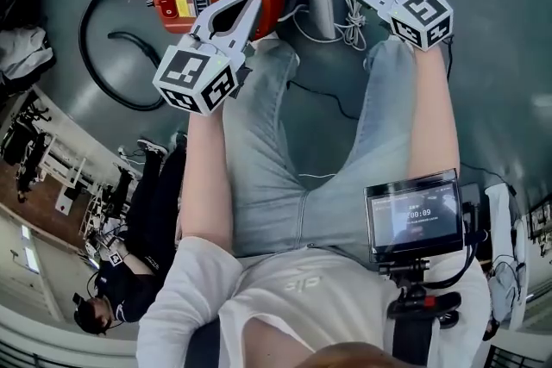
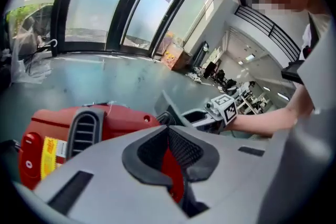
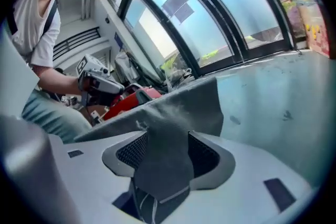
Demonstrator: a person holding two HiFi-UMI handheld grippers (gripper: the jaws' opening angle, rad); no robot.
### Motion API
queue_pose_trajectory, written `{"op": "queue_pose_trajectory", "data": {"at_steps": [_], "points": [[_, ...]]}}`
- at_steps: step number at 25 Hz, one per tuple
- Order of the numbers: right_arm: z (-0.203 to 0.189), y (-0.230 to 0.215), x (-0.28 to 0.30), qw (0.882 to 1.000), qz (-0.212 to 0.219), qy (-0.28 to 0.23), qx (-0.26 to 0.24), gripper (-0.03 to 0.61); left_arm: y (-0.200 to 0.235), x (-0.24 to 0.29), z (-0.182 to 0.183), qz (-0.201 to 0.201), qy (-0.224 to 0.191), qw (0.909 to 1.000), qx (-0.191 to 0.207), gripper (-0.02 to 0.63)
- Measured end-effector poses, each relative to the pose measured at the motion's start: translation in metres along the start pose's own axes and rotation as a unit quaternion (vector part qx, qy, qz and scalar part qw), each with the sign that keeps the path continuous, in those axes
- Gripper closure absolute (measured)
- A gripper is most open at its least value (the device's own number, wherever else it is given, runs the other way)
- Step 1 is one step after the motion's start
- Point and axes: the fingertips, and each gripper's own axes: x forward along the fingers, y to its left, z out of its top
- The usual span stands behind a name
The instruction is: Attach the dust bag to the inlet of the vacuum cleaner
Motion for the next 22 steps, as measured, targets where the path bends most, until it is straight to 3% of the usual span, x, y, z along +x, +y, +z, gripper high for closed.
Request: {"op": "queue_pose_trajectory", "data": {"at_steps": [5,9,16,20,22], "points": [[0.008,0.014,0.02,0.991,0.07,0.037,-0.109,0.328,0.006,0.007,0.001,0.021,0.012,0.9996,-0.014,0.609],[0.023,0.029,0.036,0.978,0.067,0.073,-0.185,0.328,0.003,0.002,0.01,0.02,0.001,0.9996,0.019,0.609],[0.041,0.036,0.037,0.965,0.064,0.081,-0.24,0.328,0.001,0.006,0.009,0.021,-0.005,0.9996,0.018,0.609],[0.026,0.023,0.018,0.973,0.079,0.09,-0.198,0.33,0.001,0.002,0.01,-0.007,-0.007,0.9997,-0.021,0.609],[0.023,0.029,0.031,0.969,0.078,0.091,-0.215,0.328,0.002,-0.001,0.011,-0.018,-0.006,0.9993,-0.032,0.609]]}}
